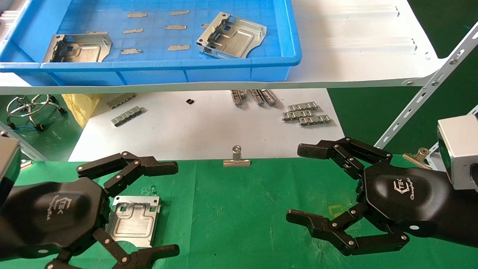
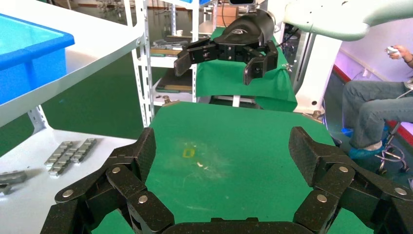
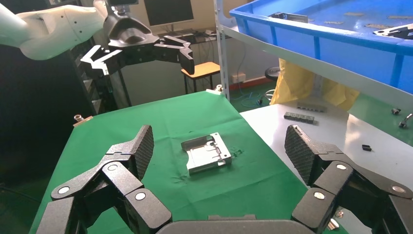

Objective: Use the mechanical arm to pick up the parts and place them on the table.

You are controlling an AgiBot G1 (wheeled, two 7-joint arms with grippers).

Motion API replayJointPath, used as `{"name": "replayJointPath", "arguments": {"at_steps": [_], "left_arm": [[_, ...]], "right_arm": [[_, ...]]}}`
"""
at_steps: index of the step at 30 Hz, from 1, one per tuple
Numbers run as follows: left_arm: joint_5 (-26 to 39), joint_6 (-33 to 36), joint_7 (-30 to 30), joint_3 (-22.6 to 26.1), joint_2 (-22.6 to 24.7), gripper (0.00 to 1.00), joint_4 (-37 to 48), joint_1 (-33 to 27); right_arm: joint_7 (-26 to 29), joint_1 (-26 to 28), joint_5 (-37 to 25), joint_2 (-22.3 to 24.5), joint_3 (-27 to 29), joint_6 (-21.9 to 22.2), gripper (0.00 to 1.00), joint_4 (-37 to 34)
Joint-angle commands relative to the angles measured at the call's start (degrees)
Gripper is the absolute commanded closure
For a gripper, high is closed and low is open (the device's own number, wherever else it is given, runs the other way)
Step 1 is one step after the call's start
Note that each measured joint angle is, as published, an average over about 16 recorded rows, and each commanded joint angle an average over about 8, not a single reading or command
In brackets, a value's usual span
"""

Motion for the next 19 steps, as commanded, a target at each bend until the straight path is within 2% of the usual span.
{"name": "replayJointPath", "arguments": {"at_steps": [1, 19], "left_arm": [[0.0, 0.0, 0.1, 0.1, 0.0, 0.00, 0.2, -0.1], [0.2, 0.1, 0.3, 0.4, 0.1, 0.00, 0.7, -0.3]], "right_arm": [[0.0, 0.0, 0.0, 0.0, 0.0, 0.0, 0.00, 0.0], [0.0, 0.0, 0.0, 0.0, 0.0, 0.0, 0.00, 0.0]]}}
